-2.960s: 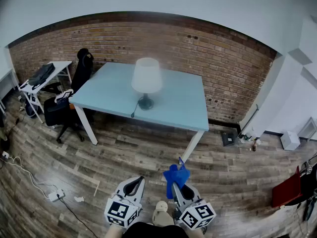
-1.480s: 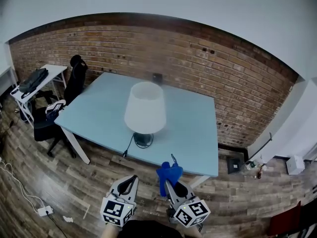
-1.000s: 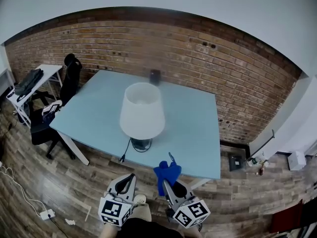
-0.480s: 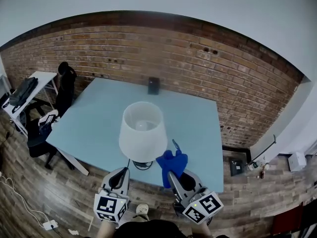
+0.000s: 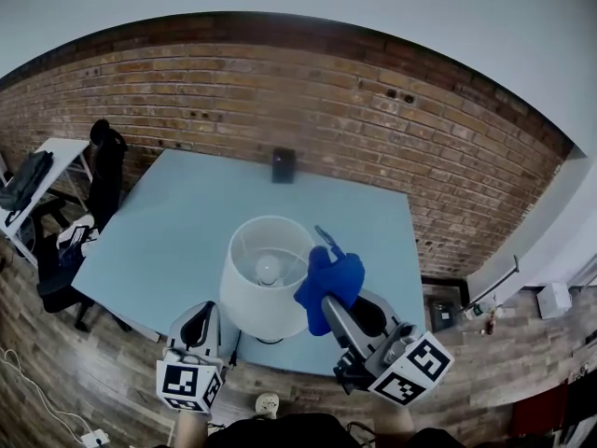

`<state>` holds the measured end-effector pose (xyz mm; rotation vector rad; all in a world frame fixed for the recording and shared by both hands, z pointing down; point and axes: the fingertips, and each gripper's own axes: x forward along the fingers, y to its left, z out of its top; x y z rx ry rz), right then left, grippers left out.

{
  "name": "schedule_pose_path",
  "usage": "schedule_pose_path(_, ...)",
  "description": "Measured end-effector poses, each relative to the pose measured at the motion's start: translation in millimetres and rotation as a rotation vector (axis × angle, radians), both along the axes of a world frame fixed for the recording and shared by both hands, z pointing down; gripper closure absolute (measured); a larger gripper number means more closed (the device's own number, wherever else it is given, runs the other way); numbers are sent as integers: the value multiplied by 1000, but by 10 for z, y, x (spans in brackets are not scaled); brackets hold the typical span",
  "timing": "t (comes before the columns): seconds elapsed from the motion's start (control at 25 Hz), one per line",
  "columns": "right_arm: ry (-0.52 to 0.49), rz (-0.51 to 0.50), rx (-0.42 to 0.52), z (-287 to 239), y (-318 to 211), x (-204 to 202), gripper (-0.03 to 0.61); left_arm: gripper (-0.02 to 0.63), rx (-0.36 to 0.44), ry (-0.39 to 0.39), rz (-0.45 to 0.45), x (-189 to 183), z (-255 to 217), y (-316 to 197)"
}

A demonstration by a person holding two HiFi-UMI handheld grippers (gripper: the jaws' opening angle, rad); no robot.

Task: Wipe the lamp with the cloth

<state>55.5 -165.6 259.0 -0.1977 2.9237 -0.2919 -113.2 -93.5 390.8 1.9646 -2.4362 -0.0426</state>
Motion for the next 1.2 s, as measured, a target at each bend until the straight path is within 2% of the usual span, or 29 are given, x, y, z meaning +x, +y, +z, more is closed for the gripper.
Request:
schedule_pose_path(0.08,-25,-10,-90,66,-132,-63,514,604,0,7,-8,-123,36,-69)
schedule_pose_path(0.2,-45,-4,-176,212,-315,-95,514,605,-6,4,-9,-242,79,-183)
schedule_pose_path(0.4,0,38,-260,518,-512,-59,514,604,-37,-77,23,-327,55,-321)
schedule_pose_path(0.68,240,84,-336,1327,-856,80,514,604,-27,-66,18,-362,57,-375)
schedule_pose_path(0.88,439,153,-305,1857,-1074,163,515,606,-40,-54,20,-332,113,-394)
schedule_pose_path(0.96,484,163,-300,1961,-1125,189,514,605,-45,-50,22,-319,129,-398)
schedule_pose_path(1.08,476,141,-337,1901,-1207,192,515,605,-41,-48,21,-315,148,-392)
schedule_pose_path(1.2,410,53,-394,1607,-1313,119,514,604,-40,-45,20,-317,155,-389)
